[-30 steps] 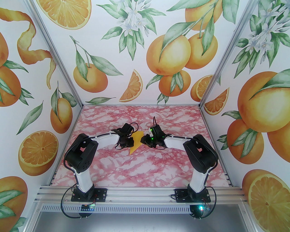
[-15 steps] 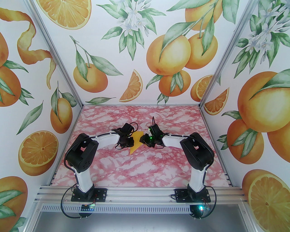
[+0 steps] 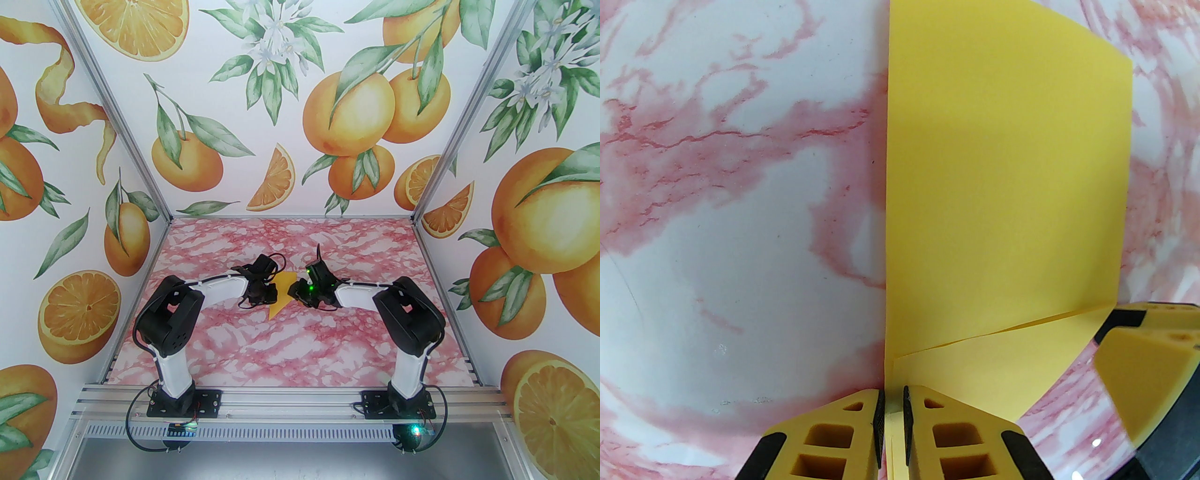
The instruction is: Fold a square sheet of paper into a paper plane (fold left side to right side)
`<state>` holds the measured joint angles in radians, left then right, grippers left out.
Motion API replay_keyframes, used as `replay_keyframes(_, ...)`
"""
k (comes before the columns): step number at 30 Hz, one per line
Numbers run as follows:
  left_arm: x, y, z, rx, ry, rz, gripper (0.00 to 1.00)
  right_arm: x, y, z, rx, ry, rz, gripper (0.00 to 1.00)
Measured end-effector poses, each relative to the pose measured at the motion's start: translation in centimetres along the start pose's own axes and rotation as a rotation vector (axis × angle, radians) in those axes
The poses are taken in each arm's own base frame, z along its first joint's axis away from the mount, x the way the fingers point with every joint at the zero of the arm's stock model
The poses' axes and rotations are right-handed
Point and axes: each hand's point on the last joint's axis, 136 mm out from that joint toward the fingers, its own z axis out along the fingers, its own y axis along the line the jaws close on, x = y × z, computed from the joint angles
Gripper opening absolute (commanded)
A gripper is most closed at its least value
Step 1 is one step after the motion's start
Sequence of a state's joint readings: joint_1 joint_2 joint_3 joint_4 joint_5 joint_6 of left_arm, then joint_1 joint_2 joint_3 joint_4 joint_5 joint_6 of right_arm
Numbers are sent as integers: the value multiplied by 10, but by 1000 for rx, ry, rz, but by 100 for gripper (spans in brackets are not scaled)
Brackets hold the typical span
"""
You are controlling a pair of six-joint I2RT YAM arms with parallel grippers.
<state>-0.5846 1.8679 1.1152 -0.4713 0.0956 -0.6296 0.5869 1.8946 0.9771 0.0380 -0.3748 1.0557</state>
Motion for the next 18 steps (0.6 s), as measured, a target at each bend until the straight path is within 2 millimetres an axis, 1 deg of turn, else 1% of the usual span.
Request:
replay_keyframes(6, 0, -1, 0, -3, -3, -3, 16, 4, 17, 5, -84, 19, -20, 33)
replay_keyframes(7, 0, -1, 0, -4, -4, -9, 16, 4, 22, 5, -105, 20, -26, 33)
replay_keyframes(8, 0, -1, 0, -4, -3, -10, 16, 4, 23, 5, -110, 21, -29, 32)
replay_keyframes(9, 0, -2, 0, -4, -4, -13, 17, 4, 25, 5, -118, 23, -32, 29)
replay_keyframes(13, -1, -5, 0, -4, -5, -17, 21, 3, 23, 4, -115, 23, -50, 24)
replay_keyframes(14, -1, -6, 0, -4, -5, -18, 21, 3, 22, 4, -112, 23, -56, 21)
replay_keyframes(16, 0, -7, 0, -4, -4, -19, 22, 4, 21, 4, -107, 25, -70, 19)
replay_keyframes(18, 0, -8, 0, -2, -5, -21, 24, 3, 18, 4, -99, 26, -77, 11)
